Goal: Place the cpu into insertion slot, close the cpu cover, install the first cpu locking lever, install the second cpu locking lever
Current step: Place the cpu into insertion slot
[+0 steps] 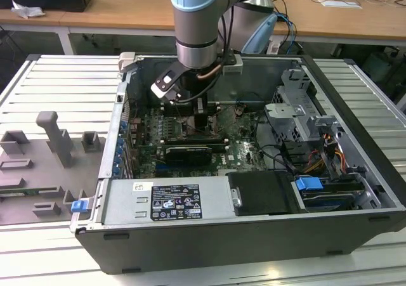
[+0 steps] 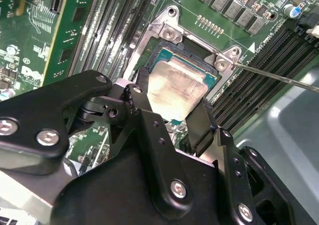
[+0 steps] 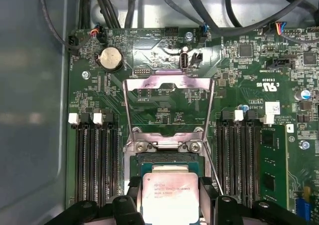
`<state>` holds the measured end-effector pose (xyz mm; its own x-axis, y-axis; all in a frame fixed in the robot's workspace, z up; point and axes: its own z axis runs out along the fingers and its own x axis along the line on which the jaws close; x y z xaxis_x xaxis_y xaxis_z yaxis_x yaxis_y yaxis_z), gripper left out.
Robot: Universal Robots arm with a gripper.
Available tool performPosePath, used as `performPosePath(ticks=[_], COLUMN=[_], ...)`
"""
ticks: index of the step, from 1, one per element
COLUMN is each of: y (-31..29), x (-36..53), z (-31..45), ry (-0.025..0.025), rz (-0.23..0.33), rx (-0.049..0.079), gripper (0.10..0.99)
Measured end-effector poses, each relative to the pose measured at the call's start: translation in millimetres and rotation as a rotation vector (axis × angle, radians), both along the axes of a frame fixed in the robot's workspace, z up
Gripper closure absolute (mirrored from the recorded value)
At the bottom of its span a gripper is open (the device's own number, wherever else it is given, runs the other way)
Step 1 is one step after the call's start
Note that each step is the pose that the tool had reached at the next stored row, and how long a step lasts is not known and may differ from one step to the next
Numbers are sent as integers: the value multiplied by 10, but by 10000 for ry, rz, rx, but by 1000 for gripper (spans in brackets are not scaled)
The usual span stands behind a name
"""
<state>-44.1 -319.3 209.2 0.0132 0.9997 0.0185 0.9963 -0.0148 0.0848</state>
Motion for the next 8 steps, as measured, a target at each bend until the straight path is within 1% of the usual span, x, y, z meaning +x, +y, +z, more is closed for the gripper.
performPosePath(ticks=[2, 8], y=[13, 15], x=[1, 0], z=[-41, -78], ry=[1, 1], rz=[3, -69], rx=[0, -1], gripper=[545, 545])
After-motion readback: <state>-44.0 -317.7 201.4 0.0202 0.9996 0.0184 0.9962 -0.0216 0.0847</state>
